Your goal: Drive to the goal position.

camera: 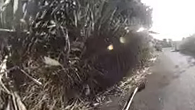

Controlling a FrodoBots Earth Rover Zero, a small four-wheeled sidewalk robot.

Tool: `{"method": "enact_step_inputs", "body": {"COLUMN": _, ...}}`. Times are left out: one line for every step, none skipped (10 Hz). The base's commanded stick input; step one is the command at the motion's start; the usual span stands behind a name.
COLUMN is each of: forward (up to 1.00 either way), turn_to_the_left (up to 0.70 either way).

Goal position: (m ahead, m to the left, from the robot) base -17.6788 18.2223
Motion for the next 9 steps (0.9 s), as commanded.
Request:
{"method": "enact_step_inputs", "body": {"forward": 0.00, "turn_to_the_left": 0.70}}
{"method": "enact_step_inputs", "body": {"forward": 0.00, "turn_to_the_left": 0.70}}
{"method": "enact_step_inputs", "body": {"forward": 0.00, "turn_to_the_left": 0.70}}
{"method": "enact_step_inputs", "body": {"forward": 0.00, "turn_to_the_left": 0.70}}
{"method": "enact_step_inputs", "body": {"forward": 0.00, "turn_to_the_left": 0.70}}
{"method": "enact_step_inputs", "body": {"forward": 0.00, "turn_to_the_left": 0.70}}
{"method": "enact_step_inputs", "body": {"forward": 0.00, "turn_to_the_left": 0.70}}
{"method": "enact_step_inputs", "body": {"forward": 0.00, "turn_to_the_left": 0.70}}
{"method": "enact_step_inputs", "body": {"forward": 0.00, "turn_to_the_left": 0.70}}
